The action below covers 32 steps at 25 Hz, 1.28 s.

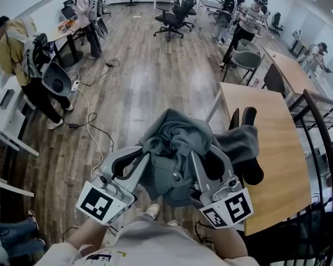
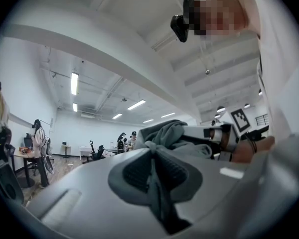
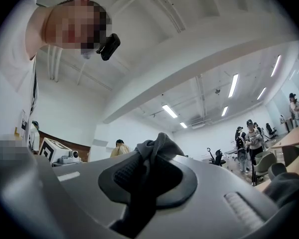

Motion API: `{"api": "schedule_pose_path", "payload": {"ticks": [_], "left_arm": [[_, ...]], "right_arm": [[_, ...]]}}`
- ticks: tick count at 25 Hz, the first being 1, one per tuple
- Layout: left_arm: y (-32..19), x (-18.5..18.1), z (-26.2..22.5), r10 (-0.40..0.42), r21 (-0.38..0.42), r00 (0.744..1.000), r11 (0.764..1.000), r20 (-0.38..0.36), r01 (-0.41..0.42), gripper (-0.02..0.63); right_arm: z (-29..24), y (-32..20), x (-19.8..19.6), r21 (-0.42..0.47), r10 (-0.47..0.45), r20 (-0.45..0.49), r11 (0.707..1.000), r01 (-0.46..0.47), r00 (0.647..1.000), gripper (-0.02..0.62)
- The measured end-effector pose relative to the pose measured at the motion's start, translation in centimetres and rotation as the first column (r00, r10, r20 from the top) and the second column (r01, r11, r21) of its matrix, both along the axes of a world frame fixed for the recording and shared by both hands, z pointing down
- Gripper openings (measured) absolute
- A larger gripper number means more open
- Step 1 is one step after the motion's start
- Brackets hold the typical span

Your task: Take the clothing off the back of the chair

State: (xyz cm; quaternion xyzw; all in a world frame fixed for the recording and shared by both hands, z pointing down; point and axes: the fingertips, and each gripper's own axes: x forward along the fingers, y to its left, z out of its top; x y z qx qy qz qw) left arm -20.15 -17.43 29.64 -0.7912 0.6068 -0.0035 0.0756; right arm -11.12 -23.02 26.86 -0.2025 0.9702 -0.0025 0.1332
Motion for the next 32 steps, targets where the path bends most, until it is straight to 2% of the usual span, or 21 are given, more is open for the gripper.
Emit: {"api": "schedule_pose_path", "payload": {"ticks": [12,32], "left_arm": [[-1.8,1.4,3.1,0.027,-0.041,1.0,0.999,-0.011,-0.027,0.02],[-3.4,1.7,3.3,0.027,-0.075,0.999,0.997,-0.024,-0.028,0.02]], "right_arm": [[3.1,-1.3,1.3,-0.026,0.035,-0.052,0.999,-0.036,0.998,0.058],[3.6,-2.7,1.2,-0.014,0.046,-0.095,0.999,-0.047,0.994,0.059]]}}
